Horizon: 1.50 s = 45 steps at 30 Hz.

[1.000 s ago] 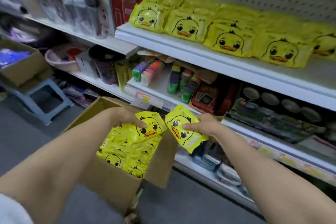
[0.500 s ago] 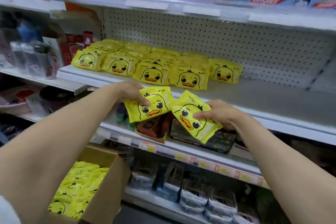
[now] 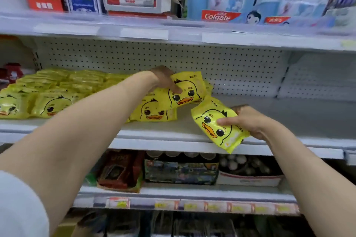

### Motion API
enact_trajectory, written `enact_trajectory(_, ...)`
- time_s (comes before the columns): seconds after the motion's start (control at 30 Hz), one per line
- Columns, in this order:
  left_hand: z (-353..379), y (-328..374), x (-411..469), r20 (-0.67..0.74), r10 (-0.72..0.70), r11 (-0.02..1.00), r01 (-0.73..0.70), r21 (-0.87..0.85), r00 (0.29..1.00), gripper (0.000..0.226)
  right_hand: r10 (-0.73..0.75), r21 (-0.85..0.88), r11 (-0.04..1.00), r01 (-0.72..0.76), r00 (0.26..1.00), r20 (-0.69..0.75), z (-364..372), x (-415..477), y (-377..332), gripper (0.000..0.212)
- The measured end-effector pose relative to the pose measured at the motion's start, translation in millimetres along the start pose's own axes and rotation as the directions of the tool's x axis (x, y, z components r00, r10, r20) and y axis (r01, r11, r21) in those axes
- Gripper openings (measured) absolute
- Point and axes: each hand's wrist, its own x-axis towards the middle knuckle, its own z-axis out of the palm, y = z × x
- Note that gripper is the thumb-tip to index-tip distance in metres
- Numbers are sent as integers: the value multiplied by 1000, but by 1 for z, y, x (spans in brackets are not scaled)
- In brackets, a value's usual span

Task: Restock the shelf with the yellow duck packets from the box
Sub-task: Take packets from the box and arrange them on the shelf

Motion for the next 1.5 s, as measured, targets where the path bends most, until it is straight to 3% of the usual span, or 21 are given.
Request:
enact_trajectory(0.13, 11, 28, 55, 27, 149, 980, -151, 129, 989, 57, 37, 7, 999, -36, 993, -115, -25, 14, 7, 41)
enact_trajectory(0.33, 44, 40, 125, 159, 234, 883, -278, 378, 959, 58, 71, 19, 997, -68, 971, -228, -45, 25, 18, 38)
enact_trajectory(0.57, 59, 16, 176, 271, 235, 829, -338, 446, 933, 51, 109, 10, 994, -111, 946, -305, -54, 38, 26, 30)
enact_trajectory(0.73, 58, 5, 193, 294, 258, 808, -373, 457, 920, 38, 125, -12, 991, -133, 955, -270, -62, 55, 24, 35)
enact_trajectory(0.97, 70, 2, 201, 180, 329, 637, -358, 683, 927, 73, 71, -44, 996, -81, 976, -204, -63, 75, 22, 28)
enact_trajectory(1.17, 79, -1, 189, 78, 321, 561, -256, 787, 944, 83, 58, -95, 993, -72, 989, -140, -68, 86, 21, 30)
enact_trajectory(1.23, 78, 5, 181, 37, 389, 624, -293, 724, 920, 84, 44, -116, 992, -56, 993, -108, -68, 88, 17, 31)
enact_trajectory(1.3, 75, 21, 165, 35, 564, 741, -525, 418, 825, 75, 29, -141, 989, -40, 996, -81, -67, 91, 11, 32)
enact_trajectory(1.37, 74, 42, 141, 135, 687, 716, -696, 41, 714, 59, 20, -183, 983, -32, 998, -62, -63, 95, 5, 32)
enact_trajectory(1.4, 77, 49, 130, 214, 698, 705, -708, -43, 683, 54, 11, -213, 977, -19, 999, -39, -61, 97, 1, 32)
enact_trajectory(1.5, 91, 49, 114, 328, 657, 723, -691, -18, 679, 49, -27, -243, 970, 27, 1000, 5, -54, 98, -4, 30)
